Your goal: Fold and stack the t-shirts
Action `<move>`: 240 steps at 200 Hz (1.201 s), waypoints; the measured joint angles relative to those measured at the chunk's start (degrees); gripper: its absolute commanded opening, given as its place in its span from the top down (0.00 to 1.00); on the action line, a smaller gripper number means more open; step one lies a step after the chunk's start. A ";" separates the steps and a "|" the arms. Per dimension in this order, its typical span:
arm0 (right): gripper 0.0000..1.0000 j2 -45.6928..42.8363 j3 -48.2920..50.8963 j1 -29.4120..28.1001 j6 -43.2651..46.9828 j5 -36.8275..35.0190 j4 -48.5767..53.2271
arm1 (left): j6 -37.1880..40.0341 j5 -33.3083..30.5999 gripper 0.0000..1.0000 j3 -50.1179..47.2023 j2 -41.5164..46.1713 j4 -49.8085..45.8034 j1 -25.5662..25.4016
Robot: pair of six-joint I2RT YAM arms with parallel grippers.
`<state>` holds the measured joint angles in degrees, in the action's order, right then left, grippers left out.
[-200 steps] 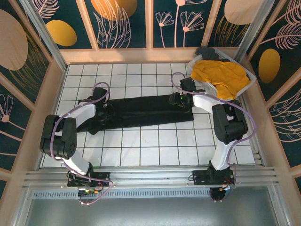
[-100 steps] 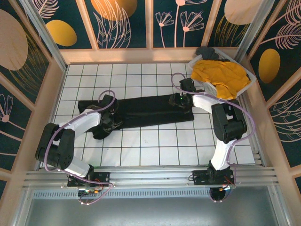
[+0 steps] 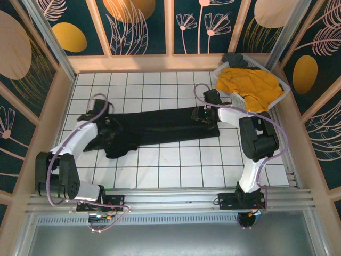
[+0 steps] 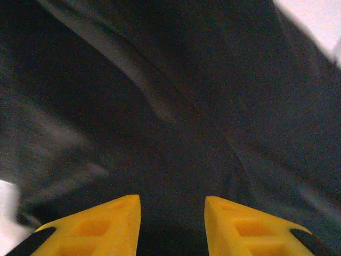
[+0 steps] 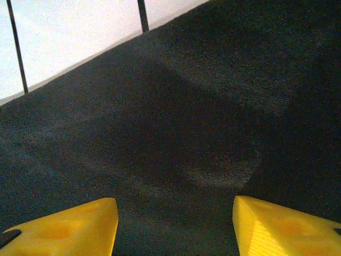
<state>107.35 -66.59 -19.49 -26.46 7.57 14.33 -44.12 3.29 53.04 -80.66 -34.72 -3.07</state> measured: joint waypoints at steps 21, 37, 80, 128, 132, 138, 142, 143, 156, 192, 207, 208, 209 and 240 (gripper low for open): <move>0.41 0.00 0.02 0.00 0.00 0.00 0.02 | 2.91 -2.27 0.65 0.00 -0.85 0.09 6.40; 0.41 0.02 0.02 0.00 0.02 0.02 0.02 | 5.40 -2.80 0.62 -0.26 -2.27 1.05 9.55; 0.41 1.05 0.00 0.00 0.02 0.07 0.04 | 11.43 -3.13 0.60 -2.12 -6.36 5.14 12.83; 0.40 1.36 -0.35 0.00 0.00 0.07 0.04 | 13.51 -0.31 0.64 -7.54 -6.38 8.68 12.83; 0.40 1.44 -0.42 0.00 0.00 0.07 0.04 | 13.49 -0.15 0.65 -7.82 -6.38 8.74 12.83; 0.40 1.46 -0.46 0.00 0.00 0.07 0.04 | 13.68 0.11 0.66 -8.20 -6.38 8.87 12.83; 0.40 1.49 -0.52 0.00 0.00 0.07 0.04 | 13.79 0.33 0.67 -8.37 -6.38 8.98 12.83; 0.40 1.49 -0.52 0.00 -0.02 0.07 0.04 | 13.81 0.31 0.67 -8.39 -6.38 9.01 12.83; 0.40 1.55 -0.55 0.00 -0.02 0.07 0.04 | 14.08 0.68 0.72 -8.59 -6.38 9.33 12.83; 0.41 1.55 -0.59 0.00 -0.02 0.07 0.04 | 13.99 0.90 0.85 -8.63 -5.55 10.29 12.83; 0.41 1.57 -0.63 0.00 -0.02 0.07 0.04 | 13.92 0.87 0.89 -8.63 -4.72 10.38 12.83; 0.41 1.57 -0.63 0.00 -0.02 0.07 0.04 | 13.99 0.87 0.89 -8.63 -4.68 10.38 12.83; 0.41 1.57 -0.63 0.00 -0.02 0.07 0.04 | 14.01 0.85 0.89 -8.63 -4.57 10.38 12.83; 0.41 1.57 -0.66 0.00 -0.02 0.07 0.04 | 13.90 0.68 0.97 -8.52 -2.40 10.10 12.83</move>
<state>108.92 -67.24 -19.49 -26.48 7.64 14.37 -30.22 3.97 44.51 -83.07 -24.62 9.76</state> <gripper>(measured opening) 0.595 0.059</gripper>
